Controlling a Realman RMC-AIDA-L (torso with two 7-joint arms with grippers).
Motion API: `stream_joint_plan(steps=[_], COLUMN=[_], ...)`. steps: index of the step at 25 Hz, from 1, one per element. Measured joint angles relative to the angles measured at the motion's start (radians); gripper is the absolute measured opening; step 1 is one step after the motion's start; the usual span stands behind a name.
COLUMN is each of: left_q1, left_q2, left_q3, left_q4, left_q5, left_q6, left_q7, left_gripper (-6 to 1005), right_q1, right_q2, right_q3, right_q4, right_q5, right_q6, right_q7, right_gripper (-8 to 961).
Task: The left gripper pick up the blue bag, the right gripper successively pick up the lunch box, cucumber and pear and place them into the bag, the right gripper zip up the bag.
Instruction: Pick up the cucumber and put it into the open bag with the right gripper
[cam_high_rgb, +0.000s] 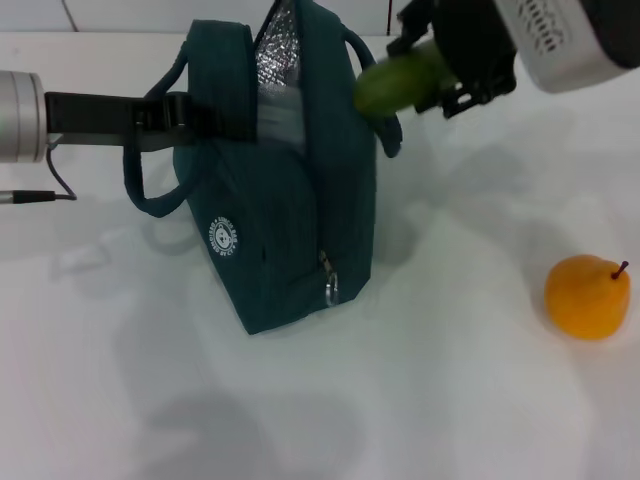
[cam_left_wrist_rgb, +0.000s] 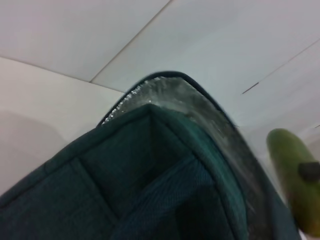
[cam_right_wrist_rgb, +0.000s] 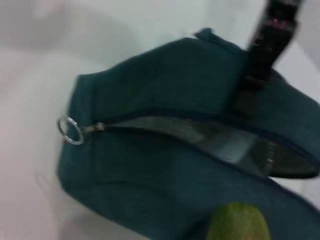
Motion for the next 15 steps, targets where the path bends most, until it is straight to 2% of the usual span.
stream_joint_plan(steps=[7,12,15], left_q1=[0.000,-0.001,-0.003], left_q2=[0.000,-0.002,-0.003], left_q3=[0.000,0.000,0.000], left_q4=[0.000,0.000,0.000], left_q5=[0.000,0.000,-0.001], left_q6=[-0.001,-0.001,-0.002], left_q7=[0.000,0.005,0.010], left_gripper=[50,50,50], right_q1=[-0.036,-0.062,-0.091], right_q2=[0.002,0.000,-0.001], right_q3=[0.105,0.184,0.219], right_q4=[-0.088,-0.122,-0.126], right_q5=[0.021,0.111,0.223], right_q6=[0.052,0.201,0.309], right_q7=[0.012,0.067,0.104], right_gripper=[540,540,540])
